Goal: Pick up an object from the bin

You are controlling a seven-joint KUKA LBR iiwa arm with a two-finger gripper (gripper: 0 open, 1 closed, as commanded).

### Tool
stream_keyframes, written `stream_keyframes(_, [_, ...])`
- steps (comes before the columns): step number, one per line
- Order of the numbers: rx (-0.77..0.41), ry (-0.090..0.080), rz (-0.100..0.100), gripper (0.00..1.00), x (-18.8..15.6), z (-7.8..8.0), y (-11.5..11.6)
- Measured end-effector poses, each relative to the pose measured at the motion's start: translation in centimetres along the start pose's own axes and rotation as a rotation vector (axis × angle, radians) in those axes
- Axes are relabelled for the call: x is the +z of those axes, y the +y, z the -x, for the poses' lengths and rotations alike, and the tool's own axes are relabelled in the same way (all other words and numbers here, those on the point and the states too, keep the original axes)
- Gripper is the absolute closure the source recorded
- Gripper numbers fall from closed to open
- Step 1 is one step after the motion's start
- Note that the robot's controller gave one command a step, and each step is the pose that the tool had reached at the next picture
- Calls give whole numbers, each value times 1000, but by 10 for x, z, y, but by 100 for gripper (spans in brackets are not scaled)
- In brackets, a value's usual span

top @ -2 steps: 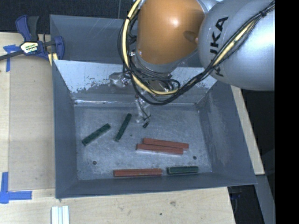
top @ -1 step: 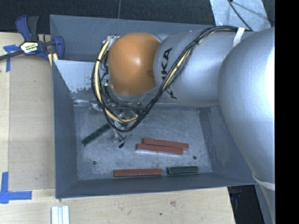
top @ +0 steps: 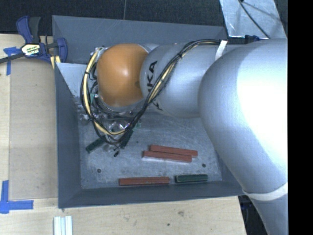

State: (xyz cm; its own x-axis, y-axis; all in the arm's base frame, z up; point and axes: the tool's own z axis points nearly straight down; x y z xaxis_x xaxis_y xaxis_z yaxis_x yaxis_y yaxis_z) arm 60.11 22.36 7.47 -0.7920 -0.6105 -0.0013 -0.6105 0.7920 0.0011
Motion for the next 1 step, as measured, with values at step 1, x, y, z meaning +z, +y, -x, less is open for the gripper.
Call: stream_keyframes(1, [5,-3,-1,100,-3,1,-1])
